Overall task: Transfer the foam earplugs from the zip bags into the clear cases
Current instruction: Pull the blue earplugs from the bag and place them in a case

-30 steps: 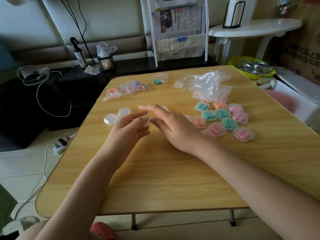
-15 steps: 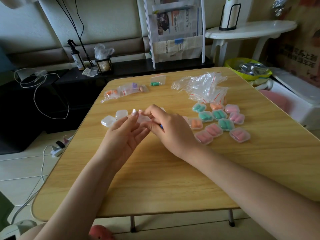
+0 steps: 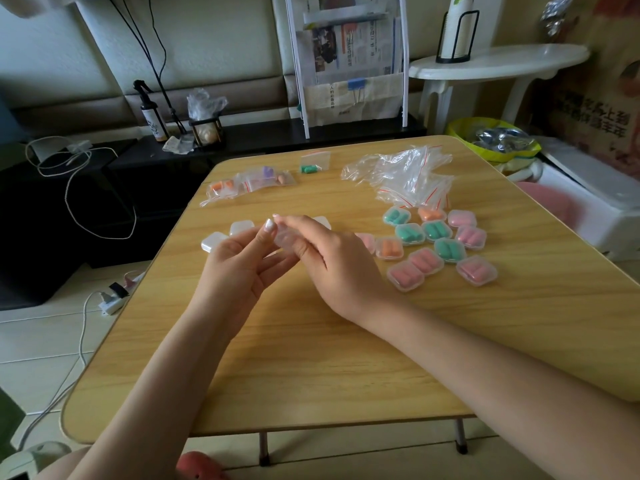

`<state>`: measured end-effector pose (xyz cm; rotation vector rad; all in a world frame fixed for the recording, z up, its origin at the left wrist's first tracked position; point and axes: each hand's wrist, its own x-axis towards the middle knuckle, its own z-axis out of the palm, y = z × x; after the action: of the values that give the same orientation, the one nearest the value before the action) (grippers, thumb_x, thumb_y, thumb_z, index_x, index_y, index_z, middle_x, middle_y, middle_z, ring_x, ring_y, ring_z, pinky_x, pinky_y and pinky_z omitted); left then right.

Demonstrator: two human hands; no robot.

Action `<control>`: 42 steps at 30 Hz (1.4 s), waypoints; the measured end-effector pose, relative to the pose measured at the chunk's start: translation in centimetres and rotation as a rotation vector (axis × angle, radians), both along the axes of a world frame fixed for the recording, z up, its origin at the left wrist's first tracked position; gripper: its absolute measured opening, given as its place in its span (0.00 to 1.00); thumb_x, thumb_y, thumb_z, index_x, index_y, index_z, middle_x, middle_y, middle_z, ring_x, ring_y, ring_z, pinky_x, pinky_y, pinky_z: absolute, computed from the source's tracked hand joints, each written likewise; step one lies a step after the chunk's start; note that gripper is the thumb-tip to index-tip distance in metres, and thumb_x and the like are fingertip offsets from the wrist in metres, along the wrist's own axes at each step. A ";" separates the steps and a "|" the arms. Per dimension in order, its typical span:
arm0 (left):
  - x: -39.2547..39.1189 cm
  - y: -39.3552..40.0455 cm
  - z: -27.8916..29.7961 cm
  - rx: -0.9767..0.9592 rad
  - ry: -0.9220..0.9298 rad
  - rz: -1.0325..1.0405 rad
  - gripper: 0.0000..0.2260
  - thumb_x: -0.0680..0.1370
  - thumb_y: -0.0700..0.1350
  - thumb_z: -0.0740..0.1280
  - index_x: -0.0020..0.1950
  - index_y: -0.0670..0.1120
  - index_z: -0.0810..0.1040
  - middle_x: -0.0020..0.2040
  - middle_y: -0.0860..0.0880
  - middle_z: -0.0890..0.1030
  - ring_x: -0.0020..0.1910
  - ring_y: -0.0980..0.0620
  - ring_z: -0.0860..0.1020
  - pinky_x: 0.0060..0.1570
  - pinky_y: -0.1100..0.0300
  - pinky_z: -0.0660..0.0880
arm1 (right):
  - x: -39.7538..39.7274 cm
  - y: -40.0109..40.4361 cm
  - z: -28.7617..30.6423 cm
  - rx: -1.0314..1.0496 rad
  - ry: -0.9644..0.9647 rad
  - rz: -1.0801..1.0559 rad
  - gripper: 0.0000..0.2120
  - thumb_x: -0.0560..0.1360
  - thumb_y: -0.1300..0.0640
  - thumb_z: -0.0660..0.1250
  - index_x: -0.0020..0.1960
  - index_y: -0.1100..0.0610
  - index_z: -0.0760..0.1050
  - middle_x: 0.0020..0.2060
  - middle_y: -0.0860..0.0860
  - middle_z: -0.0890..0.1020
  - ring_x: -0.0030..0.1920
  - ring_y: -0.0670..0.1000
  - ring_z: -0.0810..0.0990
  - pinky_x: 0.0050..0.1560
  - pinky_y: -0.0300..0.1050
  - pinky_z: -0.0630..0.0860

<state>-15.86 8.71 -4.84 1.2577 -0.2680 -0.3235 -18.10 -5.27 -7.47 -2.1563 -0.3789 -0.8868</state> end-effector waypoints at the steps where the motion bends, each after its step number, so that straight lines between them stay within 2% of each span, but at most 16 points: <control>1: -0.2 -0.2 -0.1 -0.004 0.026 -0.012 0.14 0.73 0.46 0.63 0.52 0.37 0.79 0.46 0.42 0.84 0.43 0.48 0.84 0.43 0.62 0.80 | 0.4 -0.4 -0.1 0.039 -0.005 -0.046 0.12 0.80 0.61 0.61 0.61 0.58 0.78 0.31 0.42 0.78 0.26 0.41 0.73 0.26 0.30 0.66; 3: -0.8 -0.7 -0.5 0.008 0.085 -0.070 0.16 0.73 0.45 0.63 0.55 0.35 0.78 0.50 0.39 0.83 0.45 0.46 0.84 0.43 0.61 0.80 | 1.2 -1.6 -0.2 0.142 0.035 -0.114 0.11 0.80 0.61 0.60 0.55 0.57 0.80 0.32 0.48 0.81 0.28 0.44 0.73 0.26 0.36 0.67; 6: -1.2 -1.2 -0.6 0.064 0.142 -0.190 0.16 0.75 0.43 0.62 0.57 0.33 0.77 0.55 0.37 0.82 0.50 0.43 0.83 0.46 0.59 0.81 | 1.9 -2.6 -0.9 0.191 0.250 -0.103 0.11 0.80 0.59 0.59 0.50 0.54 0.81 0.39 0.49 0.84 0.38 0.49 0.79 0.38 0.47 0.76; 9: -1.1 -0.8 -0.4 0.039 0.188 -0.168 0.15 0.74 0.42 0.63 0.59 0.37 0.77 0.55 0.36 0.81 0.51 0.40 0.82 0.49 0.57 0.80 | 1.9 -2.3 -0.7 0.232 0.292 -0.075 0.11 0.80 0.58 0.60 0.46 0.55 0.81 0.42 0.49 0.84 0.43 0.51 0.80 0.46 0.48 0.75; 11: -1.1 -0.8 -0.6 0.018 0.211 -0.122 0.15 0.76 0.40 0.63 0.63 0.45 0.74 0.54 0.36 0.81 0.50 0.40 0.82 0.48 0.56 0.80 | 1.7 -1.9 -0.2 0.269 0.323 -0.057 0.12 0.81 0.55 0.59 0.46 0.54 0.81 0.40 0.47 0.83 0.41 0.47 0.79 0.41 0.39 0.73; 13: -1.0 -1.0 -0.8 0.022 0.212 -0.054 0.14 0.79 0.38 0.62 0.64 0.48 0.71 0.55 0.35 0.81 0.49 0.39 0.83 0.47 0.56 0.81 | 1.7 -1.8 0.1 0.378 0.412 -0.050 0.15 0.82 0.52 0.55 0.47 0.54 0.79 0.34 0.41 0.79 0.36 0.39 0.74 0.34 0.32 0.67; 15: -0.6 -1.0 -0.8 0.007 0.199 0.018 0.10 0.79 0.38 0.62 0.60 0.46 0.70 0.57 0.35 0.79 0.49 0.38 0.83 0.48 0.54 0.80 | 1.8 -1.9 0.3 0.570 0.515 0.026 0.16 0.82 0.56 0.51 0.47 0.55 0.77 0.28 0.39 0.73 0.31 0.39 0.67 0.32 0.34 0.62; 17: -0.3 -0.8 -0.7 -0.022 0.191 0.065 0.06 0.80 0.38 0.61 0.54 0.47 0.70 0.57 0.37 0.79 0.49 0.38 0.83 0.49 0.53 0.80 | 2.0 -2.0 0.4 0.717 0.563 0.110 0.15 0.79 0.61 0.49 0.49 0.57 0.75 0.29 0.44 0.70 0.28 0.44 0.63 0.29 0.37 0.59; 19: -0.2 -0.7 -0.8 -0.020 0.193 0.083 0.03 0.80 0.38 0.61 0.51 0.45 0.71 0.56 0.39 0.79 0.49 0.39 0.83 0.49 0.54 0.80 | 2.0 -2.0 0.3 0.714 0.550 0.116 0.10 0.79 0.63 0.51 0.52 0.56 0.71 0.31 0.49 0.67 0.28 0.46 0.63 0.29 0.41 0.60; 21: -0.1 -0.7 -1.0 0.002 0.199 0.087 0.02 0.80 0.38 0.62 0.48 0.43 0.73 0.55 0.40 0.79 0.48 0.39 0.83 0.49 0.54 0.80 | 1.9 -1.9 0.1 0.675 0.524 0.132 0.01 0.81 0.59 0.56 0.52 0.55 0.65 0.33 0.49 0.68 0.29 0.46 0.65 0.29 0.40 0.63; 23: -0.1 -0.7 -1.2 0.011 0.201 0.091 0.03 0.79 0.38 0.62 0.50 0.41 0.75 0.56 0.40 0.79 0.48 0.39 0.83 0.49 0.54 0.81 | 1.8 -1.9 -0.1 0.664 0.498 0.172 0.05 0.81 0.57 0.60 0.50 0.56 0.64 0.34 0.49 0.69 0.29 0.44 0.66 0.29 0.37 0.66; 27: -0.1 -0.6 -1.2 0.028 0.182 0.080 0.07 0.79 0.38 0.62 0.54 0.40 0.77 0.58 0.40 0.80 0.49 0.40 0.83 0.46 0.57 0.81 | 1.4 -1.7 0.2 0.549 0.473 0.259 0.03 0.77 0.59 0.67 0.45 0.57 0.74 0.34 0.50 0.76 0.28 0.41 0.69 0.30 0.35 0.68; 30: -0.4 -0.7 -1.0 0.032 0.170 0.047 0.09 0.80 0.38 0.62 0.59 0.39 0.76 0.56 0.41 0.81 0.49 0.41 0.83 0.46 0.57 0.81 | 1.2 -1.6 0.2 0.453 0.438 0.262 0.04 0.78 0.60 0.64 0.45 0.57 0.77 0.40 0.52 0.80 0.34 0.38 0.75 0.35 0.29 0.71; 33: -0.6 -0.9 -0.9 0.062 0.145 0.037 0.11 0.79 0.39 0.64 0.60 0.40 0.76 0.55 0.42 0.82 0.49 0.43 0.83 0.48 0.56 0.81 | 1.2 -1.7 0.0 0.389 0.435 0.218 0.08 0.81 0.59 0.60 0.48 0.55 0.77 0.43 0.46 0.81 0.43 0.38 0.78 0.43 0.30 0.73; 36: -0.7 -0.9 -1.0 0.068 0.143 0.039 0.10 0.80 0.39 0.62 0.59 0.40 0.77 0.55 0.41 0.82 0.50 0.44 0.83 0.48 0.56 0.81 | 1.3 -1.7 -0.1 0.367 0.438 0.199 0.02 0.80 0.59 0.62 0.51 0.56 0.73 0.43 0.45 0.82 0.46 0.40 0.79 0.46 0.30 0.73; 42: -0.7 -0.9 -1.0 0.082 0.110 0.035 0.11 0.81 0.40 0.60 0.61 0.40 0.76 0.53 0.41 0.83 0.50 0.45 0.83 0.49 0.56 0.80 | 1.5 -1.4 -0.2 0.366 0.399 0.200 0.04 0.76 0.59 0.68 0.43 0.54 0.76 0.36 0.45 0.81 0.40 0.44 0.80 0.44 0.44 0.79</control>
<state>-16.52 7.79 -5.80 1.3187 -0.1395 -0.3758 -16.62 -6.67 -7.71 -1.8570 -0.2059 -0.3651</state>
